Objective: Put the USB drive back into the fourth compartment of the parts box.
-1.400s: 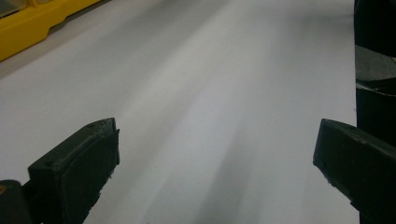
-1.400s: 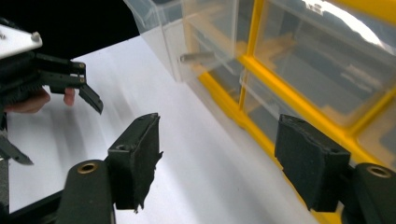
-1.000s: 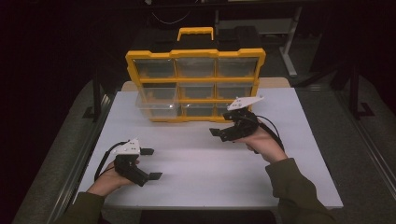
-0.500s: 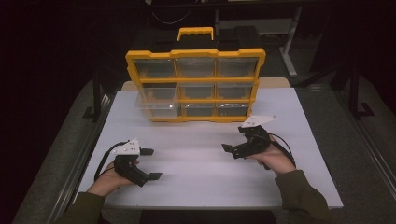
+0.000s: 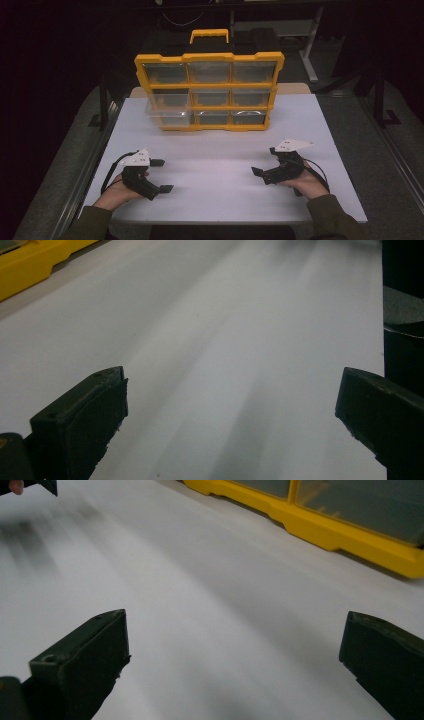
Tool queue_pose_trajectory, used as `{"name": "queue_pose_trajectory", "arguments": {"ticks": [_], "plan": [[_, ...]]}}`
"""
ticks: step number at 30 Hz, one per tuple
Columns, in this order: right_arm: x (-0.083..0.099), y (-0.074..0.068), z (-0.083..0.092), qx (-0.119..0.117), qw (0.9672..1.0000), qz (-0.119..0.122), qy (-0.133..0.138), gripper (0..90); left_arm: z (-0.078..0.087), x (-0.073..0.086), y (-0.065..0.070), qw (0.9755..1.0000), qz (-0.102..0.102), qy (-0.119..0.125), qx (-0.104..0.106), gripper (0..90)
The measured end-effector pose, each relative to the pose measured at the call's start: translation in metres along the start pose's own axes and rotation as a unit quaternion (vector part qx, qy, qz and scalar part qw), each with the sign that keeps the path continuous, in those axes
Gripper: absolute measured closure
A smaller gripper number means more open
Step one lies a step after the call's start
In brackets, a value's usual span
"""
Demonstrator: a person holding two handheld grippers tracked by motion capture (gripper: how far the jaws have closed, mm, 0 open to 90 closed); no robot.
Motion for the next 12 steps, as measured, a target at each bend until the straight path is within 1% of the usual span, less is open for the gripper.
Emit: {"name": "queue_pose_trajectory", "arguments": {"ticks": [7, 10, 12], "plan": [[0.02, 0.008, 0.008, 0.005, 1.0, -0.001, -0.007, 0.0, 0.0, 0.001, -0.001, 1.0, 0.001, 0.0, -0.003, 0.0], [0.023, 0.01, 0.009, 0.007, 0.9999, 0.0, -0.009, 0.0, 0.0, 0.002, -0.002, 1.0, 0.001, -0.003, -0.004, 0.0], [0.023, 0.01, 0.009, 0.007, 0.9999, 0.001, -0.008, 0.0, -0.001, 0.005, -0.003, 0.9999, 0.002, -0.01, -0.007, 0.0]]}}
Point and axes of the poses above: each handheld gripper's, and its own axes: z roughly backward along the jaws, x roughly out of its underside, y roughly to its right, the point moved 10 cm from there along -z, roughly forward along the jaws, and after that the axes turned 13 degrees about -z, right-handed, at the moved point
